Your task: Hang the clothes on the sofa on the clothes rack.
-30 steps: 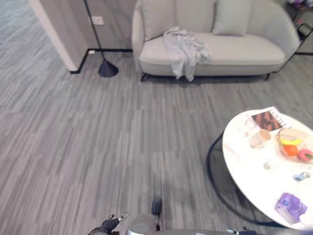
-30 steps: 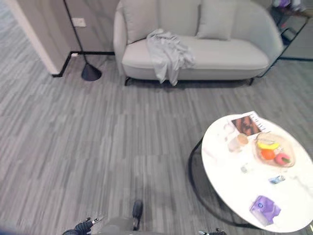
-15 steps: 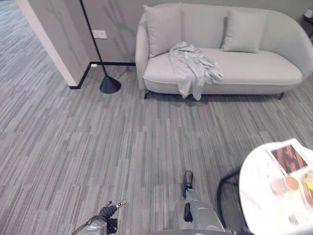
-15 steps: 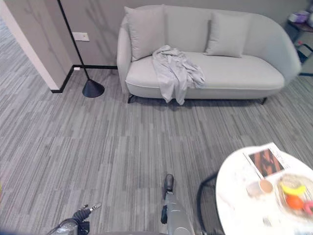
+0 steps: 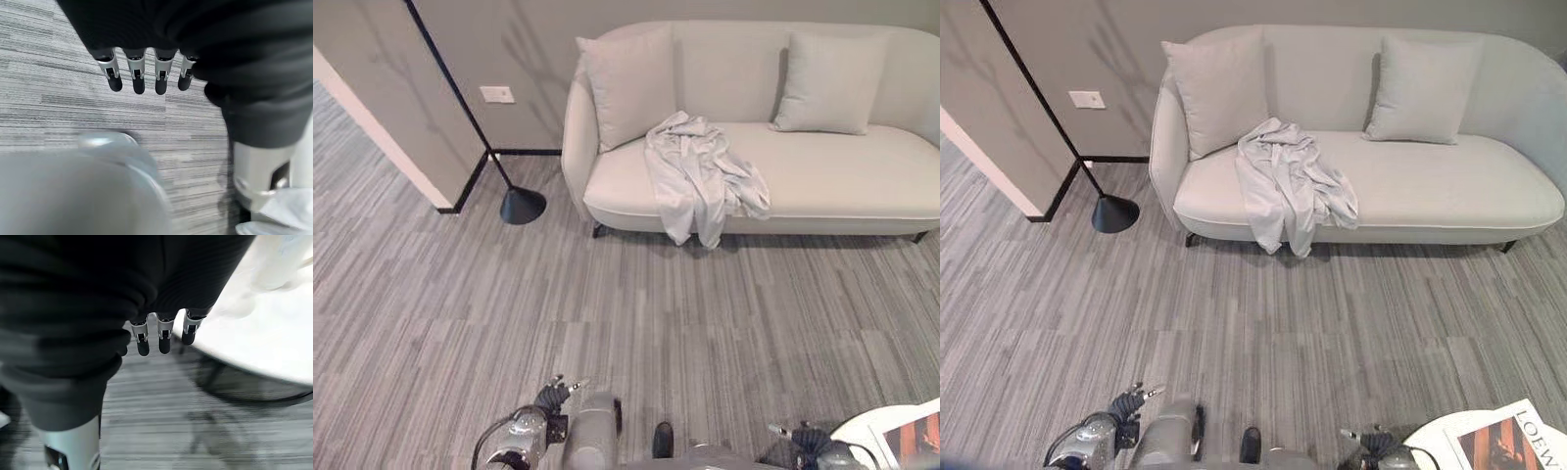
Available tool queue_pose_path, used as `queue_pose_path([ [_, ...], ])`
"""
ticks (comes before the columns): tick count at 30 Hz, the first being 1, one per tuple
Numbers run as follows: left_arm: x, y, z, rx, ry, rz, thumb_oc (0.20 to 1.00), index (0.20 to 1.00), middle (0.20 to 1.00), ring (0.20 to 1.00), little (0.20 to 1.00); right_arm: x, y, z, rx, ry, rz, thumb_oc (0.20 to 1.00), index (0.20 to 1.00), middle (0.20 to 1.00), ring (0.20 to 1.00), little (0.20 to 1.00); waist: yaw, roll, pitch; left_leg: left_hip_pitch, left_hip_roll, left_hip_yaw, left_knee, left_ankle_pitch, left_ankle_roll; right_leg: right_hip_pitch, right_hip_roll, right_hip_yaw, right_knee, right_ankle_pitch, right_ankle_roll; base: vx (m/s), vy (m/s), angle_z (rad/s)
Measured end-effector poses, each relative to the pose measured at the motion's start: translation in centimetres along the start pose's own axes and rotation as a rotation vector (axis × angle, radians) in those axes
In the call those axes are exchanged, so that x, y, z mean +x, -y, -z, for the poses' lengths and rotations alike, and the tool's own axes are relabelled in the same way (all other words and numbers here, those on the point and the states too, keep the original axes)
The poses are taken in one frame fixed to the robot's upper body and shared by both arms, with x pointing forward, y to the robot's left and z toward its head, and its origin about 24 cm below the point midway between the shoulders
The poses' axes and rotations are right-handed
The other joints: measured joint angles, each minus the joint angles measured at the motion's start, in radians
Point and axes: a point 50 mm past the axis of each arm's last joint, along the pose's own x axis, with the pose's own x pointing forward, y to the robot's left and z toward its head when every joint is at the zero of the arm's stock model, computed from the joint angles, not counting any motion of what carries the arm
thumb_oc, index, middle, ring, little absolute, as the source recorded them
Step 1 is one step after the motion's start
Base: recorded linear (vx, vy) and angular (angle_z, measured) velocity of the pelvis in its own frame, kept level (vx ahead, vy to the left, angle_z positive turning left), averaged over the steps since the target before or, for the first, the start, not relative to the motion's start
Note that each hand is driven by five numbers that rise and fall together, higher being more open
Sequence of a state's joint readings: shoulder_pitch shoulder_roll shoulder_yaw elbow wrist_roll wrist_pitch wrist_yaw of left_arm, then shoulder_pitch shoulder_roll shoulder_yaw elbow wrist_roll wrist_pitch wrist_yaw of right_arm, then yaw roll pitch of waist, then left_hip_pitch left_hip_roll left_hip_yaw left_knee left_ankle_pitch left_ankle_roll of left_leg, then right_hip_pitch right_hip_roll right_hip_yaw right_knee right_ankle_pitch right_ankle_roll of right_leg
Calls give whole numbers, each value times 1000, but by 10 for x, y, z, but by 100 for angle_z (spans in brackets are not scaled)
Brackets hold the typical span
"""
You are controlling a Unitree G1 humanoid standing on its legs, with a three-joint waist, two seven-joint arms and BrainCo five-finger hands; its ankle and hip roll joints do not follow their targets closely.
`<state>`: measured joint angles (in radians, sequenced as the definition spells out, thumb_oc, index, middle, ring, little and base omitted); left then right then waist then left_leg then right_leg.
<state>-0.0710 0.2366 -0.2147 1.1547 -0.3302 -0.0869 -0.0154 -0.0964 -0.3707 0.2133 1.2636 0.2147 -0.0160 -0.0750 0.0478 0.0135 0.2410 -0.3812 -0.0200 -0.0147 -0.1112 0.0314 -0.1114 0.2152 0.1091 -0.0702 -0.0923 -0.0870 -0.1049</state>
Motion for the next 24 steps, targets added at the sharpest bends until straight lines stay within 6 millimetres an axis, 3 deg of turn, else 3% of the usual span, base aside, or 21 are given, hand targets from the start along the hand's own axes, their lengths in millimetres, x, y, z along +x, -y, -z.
queue_pose_path([
  [1,-8,-9,28,-12,-84,-31,1000,1000,1000,1000,1000,0,9,0,18,0,26,1000,1000,1000,1000,1000,52,30,7,-19,-11,45,6,10,-1,94,1,57,-2,-33,-2,798,139,-103],
  [2,-13,-23,41,-13,-126,-69,1000,1000,1000,1000,1000,-2,4,11,16,-15,14,1000,1000,1000,1000,1000,53,12,-11,-13,-42,103,21,-3,20,154,-16,60,-2,-105,3,669,161,-126],
  [3,-20,-36,57,-45,-176,-119,1000,1000,1000,1000,1000,-4,-7,28,0,-74,-11,1000,1000,1000,1000,1000,76,-47,-44,-8,-64,136,180,13,99,209,-63,103,3,-156,18,844,226,-56],
  [4,-29,-37,81,-109,-257,-149,1000,1000,1000,1000,1000,-10,-23,52,-50,-142,-53,1000,1000,1000,1000,1000,54,-79,-107,100,-101,88,185,127,205,250,-86,127,108,-179,75,781,208,-82],
  [5,-28,-30,82,-106,-263,-126,1000,1000,1000,1000,1000,-17,-40,71,-55,-202,-99,1000,1000,1000,1000,1000,61,-116,-135,190,-119,85,158,128,224,221,-114,147,274,-161,145,803,256,-79],
  [6,-25,-29,75,-89,-250,-112,1000,1000,1000,1000,1000,-20,-53,73,-76,-208,-144,1000,1000,1000,1000,1000,55,-123,-181,259,-118,97,146,68,252,84,-127,129,577,-136,216,544,230,-81],
  [7,-18,-28,60,-74,-209,-102,1000,1000,1000,1000,1000,-19,-56,67,-84,-181,-159,1000,1000,1000,1000,1000,45,-115,-187,303,-127,92,139,40,262,-42,-144,98,846,-109,268,399,277,-43],
  [8,-10,-25,35,-41,-130,-81,1000,1000,1000,1000,1000,-15,-53,54,-73,-123,-156,1000,1000,1000,1000,1000,19,-89,-184,367,-130,76,97,39,274,-283,-176,45,1230,-15,297,288,223,15],
  [9,-6,-22,24,-25,-96,-66,1000,1000,1000,1000,1000,-14,-50,51,-75,-111,-148,1000,1000,1000,1000,1000,7,-68,-179,407,-130,56,86,29,286,-365,-206,23,1279,0,272,341,171,45],
  [11,-4,-18,16,4,-73,-51,1000,1000,1000,1000,1000,-12,-39,50,-64,-109,-107,1000,1000,1000,1000,1000,-1,-41,-177,468,-144,23,82,-11,298,-492,-314,-39,1201,-30,223,334,-33,57],
  [12,-3,-17,14,19,-70,-46,1000,1000,1000,1000,1000,-11,-27,48,-76,-98,-84,1000,1000,1000,1000,1000,-4,-26,-171,495,-139,-6,75,-45,258,-525,-355,-96,1012,-64,189,286,-120,61],
  [13,-3,-20,14,24,-72,-58,1000,1000,1000,1000,1000,-10,-19,44,-83,-80,-68,1000,1000,1000,1000,1000,-1,-5,-164,506,-137,-14,78,-41,253,-514,-363,-143,690,-55,196,358,-202,63],
  [14,-4,-23,13,29,-71,-68,1000,1000,1000,1000,1000,-9,-17,41,-85,-69,-63,1000,1000,1000,1000,1000,-7,-7,-158,515,-140,-22,74,-44,250,-525,-359,-139,555,-41,203,482,-257,69],
  [15,-4,-25,13,22,-68,-79,1000,1000,1000,1000,1000,-10,-15,43,-85,-75,-59,1000,1000,1000,1000,1000,-12,3,-138,544,-132,-52,71,-91,184,-546,-325,-118,427,1,225,500,-252,55],
  [16,-6,-30,18,1,-84,-102,1000,1000,1000,1000,1000,-9,-16,41,-86,-68,-63,1000,1000,1000,1000,1000,-12,-6,-132,547,-121,-61,86,-134,133,-535,-261,-69,211,52,237,418,-205,60],
  [17,-6,-37,19,-8,-99,-126,1000,1000,1000,1000,1000,-8,-18,34,-78,-48,-68,1000,1000,1000,1000,1000,-19,-22,-106,589,-121,-94,77,-143,143,-529,-183,11,-10,116,271,371,-219,72],
  [20,-6,-31,20,7,-103,-113,1000,1000,1000,1000,1000,-11,-21,51,-55,-122,-68,1000,1000,1000,1000,1000,-45,-39,-75,672,-121,-106,61,-146,146,-536,-142,-30,74,196,215,193,-151,92],
  [21,-7,-29,24,8,-110,-107,1000,1000,1000,1000,1000,-13,-21,57,-56,-136,-69,1000,1000,1000,1000,1000,-44,-50,-77,701,-130,-108,60,-148,144,-525,-138,-39,120,203,171,325,-329,99],
  [22,-10,-27,33,5,-125,-100,1000,1000,1000,1000,1000,-16,-20,69,-51,-167,-67,1000,1000,1000,1000,1000,-49,-85,-90,755,-146,-129,62,-157,128,-469,-134,-29,146,245,94,242,-268,104],
  [23,-9,-20,35,-3,-131,-86,1000,1000,1000,1000,1000,-16,-14,72,-44,-181,-49,1000,1000,1000,1000,1000,-53,-79,-95,775,-126,-146,63,-162,120,-452,-126,-27,148,299,75,279,-312,97],
  [24,-9,-14,36,-6,-130,-68,1000,1000,1000,1000,1000,-16,-9,73,-33,-187,-33,1000,1000,1000,1000,1000,-46,-54,-100,774,-112,-135,89,-164,116,-434,-108,-42,132,287,51,127,-139,44],
])
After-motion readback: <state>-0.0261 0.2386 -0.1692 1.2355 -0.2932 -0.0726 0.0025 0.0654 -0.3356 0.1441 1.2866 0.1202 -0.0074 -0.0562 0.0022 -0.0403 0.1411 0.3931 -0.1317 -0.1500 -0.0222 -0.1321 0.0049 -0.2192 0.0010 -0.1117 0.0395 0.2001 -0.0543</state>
